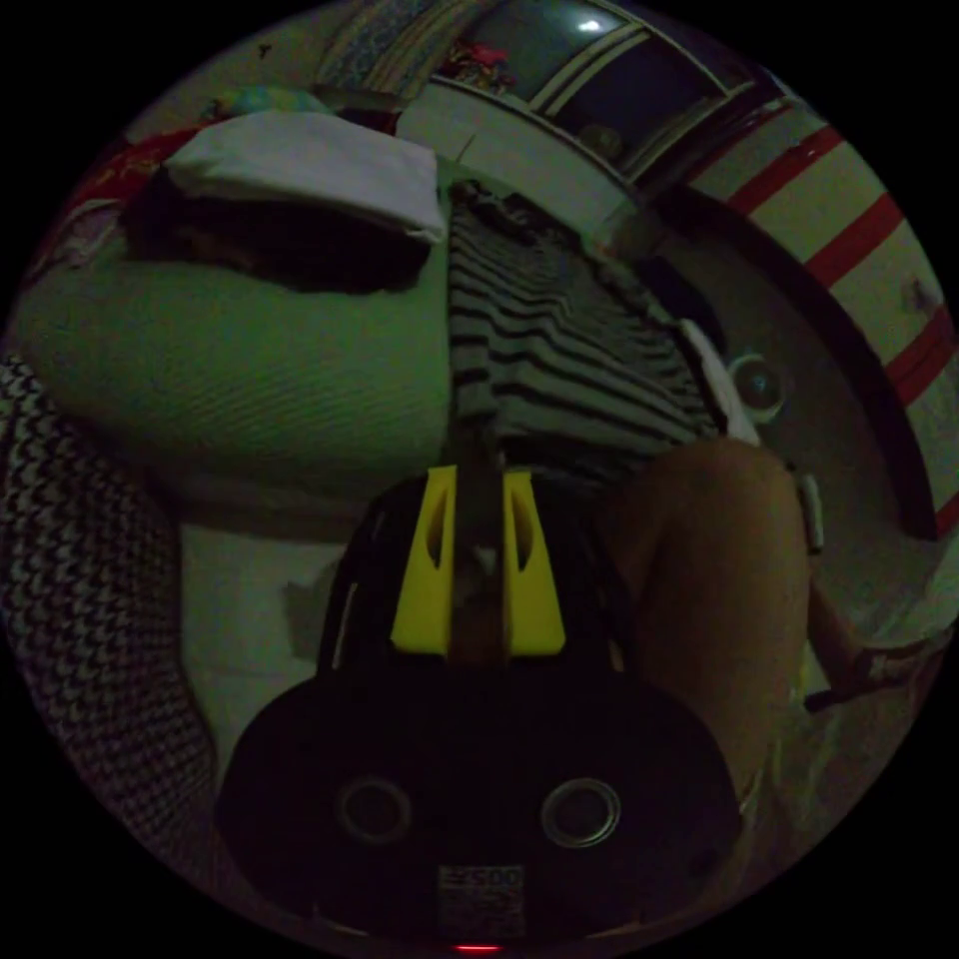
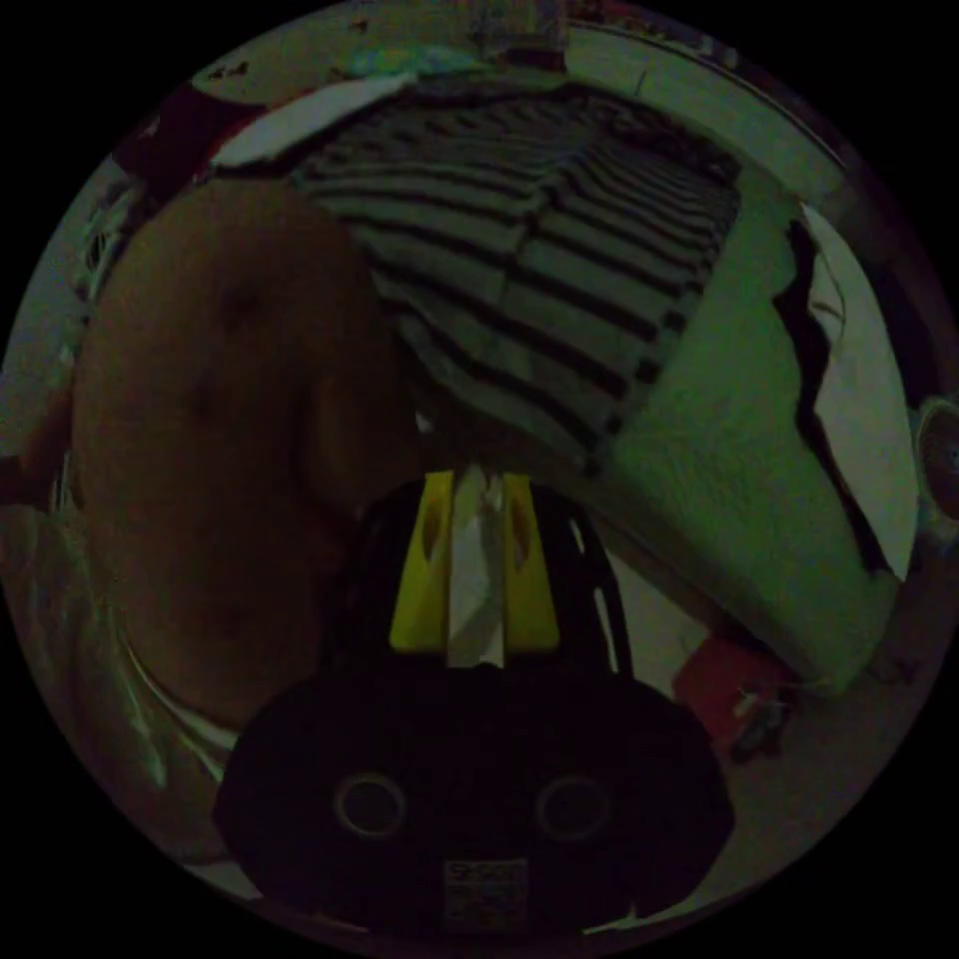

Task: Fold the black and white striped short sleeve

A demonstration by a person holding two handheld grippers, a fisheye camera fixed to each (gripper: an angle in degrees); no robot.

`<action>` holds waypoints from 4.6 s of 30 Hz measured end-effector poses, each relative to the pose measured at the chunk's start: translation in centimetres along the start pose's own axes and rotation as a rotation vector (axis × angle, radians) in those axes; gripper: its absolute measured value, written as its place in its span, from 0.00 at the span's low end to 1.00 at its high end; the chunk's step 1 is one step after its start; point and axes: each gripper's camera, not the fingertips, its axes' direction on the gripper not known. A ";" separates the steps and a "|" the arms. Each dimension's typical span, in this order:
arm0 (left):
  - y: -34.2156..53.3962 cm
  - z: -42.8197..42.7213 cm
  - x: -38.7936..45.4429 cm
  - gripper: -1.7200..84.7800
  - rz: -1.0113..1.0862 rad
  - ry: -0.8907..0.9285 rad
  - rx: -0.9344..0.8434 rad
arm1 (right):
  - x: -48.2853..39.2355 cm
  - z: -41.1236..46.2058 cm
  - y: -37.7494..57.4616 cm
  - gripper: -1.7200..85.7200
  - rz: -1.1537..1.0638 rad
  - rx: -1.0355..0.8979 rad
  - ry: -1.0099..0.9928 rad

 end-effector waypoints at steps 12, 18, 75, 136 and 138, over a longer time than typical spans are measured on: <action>-16.7 -1.6 11.9 0.08 0.126 -0.226 0.194 | 10.2 -12.4 -18.3 0.17 0.055 0.503 0.114; -27.0 4.9 17.2 0.06 0.064 -0.177 0.252 | 15.9 -9.3 -32.8 0.17 0.084 0.410 0.094; -53.5 22.6 15.4 0.01 0.043 -0.045 0.025 | 38.7 -6.5 -45.0 0.13 0.335 0.174 0.088; -53.6 15.7 -0.3 0.02 -0.324 -0.348 0.158 | 8.2 8.8 -86.7 0.01 0.102 0.205 -0.066; -52.9 15.2 -1.1 0.02 -0.353 -0.250 0.151 | 8.9 8.4 -86.3 0.01 0.162 0.210 -0.129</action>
